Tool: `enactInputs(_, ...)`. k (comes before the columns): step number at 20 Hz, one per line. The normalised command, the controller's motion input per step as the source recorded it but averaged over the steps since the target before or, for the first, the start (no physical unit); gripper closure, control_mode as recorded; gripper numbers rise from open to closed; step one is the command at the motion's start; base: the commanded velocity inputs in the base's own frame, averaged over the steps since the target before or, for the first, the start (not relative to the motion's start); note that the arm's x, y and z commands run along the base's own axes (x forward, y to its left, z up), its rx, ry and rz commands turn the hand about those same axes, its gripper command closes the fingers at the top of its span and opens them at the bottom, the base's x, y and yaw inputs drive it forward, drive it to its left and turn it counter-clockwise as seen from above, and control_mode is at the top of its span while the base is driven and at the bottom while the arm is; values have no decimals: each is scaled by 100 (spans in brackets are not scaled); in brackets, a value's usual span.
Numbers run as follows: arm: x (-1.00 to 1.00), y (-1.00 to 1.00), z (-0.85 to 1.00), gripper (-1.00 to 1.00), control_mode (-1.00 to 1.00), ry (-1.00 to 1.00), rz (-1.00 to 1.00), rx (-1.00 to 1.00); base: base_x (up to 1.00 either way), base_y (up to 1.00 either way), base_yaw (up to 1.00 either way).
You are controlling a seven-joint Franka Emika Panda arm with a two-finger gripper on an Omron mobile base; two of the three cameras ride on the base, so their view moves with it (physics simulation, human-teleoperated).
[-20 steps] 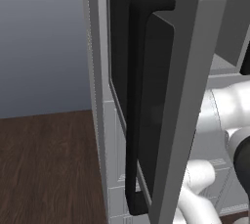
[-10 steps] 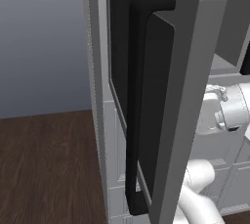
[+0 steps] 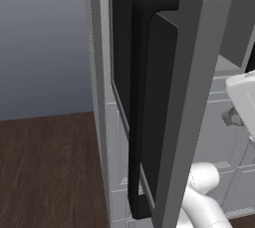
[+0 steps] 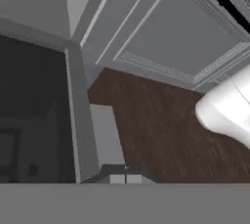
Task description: Open the microwave, place the bowl with waffle inside the microwave, then close the microwave door and turn it on.
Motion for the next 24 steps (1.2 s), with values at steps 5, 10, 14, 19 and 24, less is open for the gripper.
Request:
enactInputs(5, 0, -100, -34, 100, -100, 3, -38, 2, 0, 0, 0)
enactInputs(10, 15, -100, -27, 100, -100, 18, -31, 7, 0, 0, 0)
enactInputs(14, 12, -100, -18, 100, -100, 24, -23, 16, 0, 0, 0)
enactInputs(19, 0, -100, -24, -100, -100, 19, -22, 22, 0, 0, 0)
enactInputs(24, 4, -100, -33, -100, -100, 10, -18, 24, 0, 0, 0)
